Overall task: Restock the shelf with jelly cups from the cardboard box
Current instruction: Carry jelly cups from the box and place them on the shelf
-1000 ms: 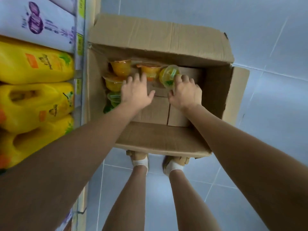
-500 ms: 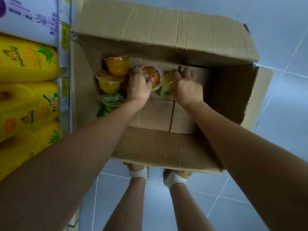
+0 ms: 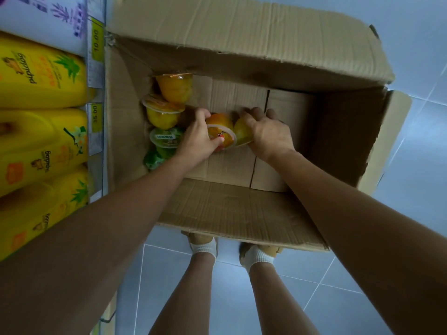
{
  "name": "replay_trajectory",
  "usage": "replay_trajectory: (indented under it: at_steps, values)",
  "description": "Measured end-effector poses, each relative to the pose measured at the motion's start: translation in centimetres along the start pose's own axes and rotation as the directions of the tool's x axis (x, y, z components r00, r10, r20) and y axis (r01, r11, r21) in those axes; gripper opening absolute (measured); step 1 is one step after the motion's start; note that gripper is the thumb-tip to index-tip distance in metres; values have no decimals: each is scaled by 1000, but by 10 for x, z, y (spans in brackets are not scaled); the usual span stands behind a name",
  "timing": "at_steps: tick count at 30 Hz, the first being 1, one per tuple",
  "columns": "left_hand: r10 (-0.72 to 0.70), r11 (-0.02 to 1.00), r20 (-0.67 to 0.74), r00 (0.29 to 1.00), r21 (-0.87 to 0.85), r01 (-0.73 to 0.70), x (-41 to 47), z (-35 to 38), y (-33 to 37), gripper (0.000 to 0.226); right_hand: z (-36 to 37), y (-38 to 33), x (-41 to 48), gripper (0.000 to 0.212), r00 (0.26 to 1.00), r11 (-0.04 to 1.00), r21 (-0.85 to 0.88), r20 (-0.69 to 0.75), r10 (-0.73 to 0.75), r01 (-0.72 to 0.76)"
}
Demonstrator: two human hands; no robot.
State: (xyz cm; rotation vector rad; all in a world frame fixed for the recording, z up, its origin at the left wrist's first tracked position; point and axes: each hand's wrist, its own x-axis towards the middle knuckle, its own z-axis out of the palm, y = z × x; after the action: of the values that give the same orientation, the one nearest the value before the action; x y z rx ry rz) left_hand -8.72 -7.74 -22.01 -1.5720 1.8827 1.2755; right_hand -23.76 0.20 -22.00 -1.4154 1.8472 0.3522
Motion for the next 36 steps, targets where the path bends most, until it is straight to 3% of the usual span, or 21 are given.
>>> replay_trajectory:
  at_steps: [2,5,14,21,28,36]
  values:
    - [29,998,17,999,64,-30,-2,3,-4,77,-1,-6,-2,71,1000,999,-43,-4,-15,15]
    - [22,978,8,1000,207,-24,-12,6,-13,69,-4,-11,-7,67,1000,998,-61,7,-13,13]
    - [58,982,-24,998,179,-53,-72,-10,13,66,-24,-10,-68,59,996,995,11,-6,95,-94]
    - [124,969,-30,992,217,-115,-148,-52,67,63,-90,-22,-142,49,990,990,68,-63,129,-124]
    - [269,882,-10,963,404,-243,-243,-116,125,63,-172,-31,-241,58,992,991,71,-51,114,-110]
    - [388,760,44,920,549,-347,-351,-195,175,68,-236,-32,-380,59,974,970,153,-100,205,-188]
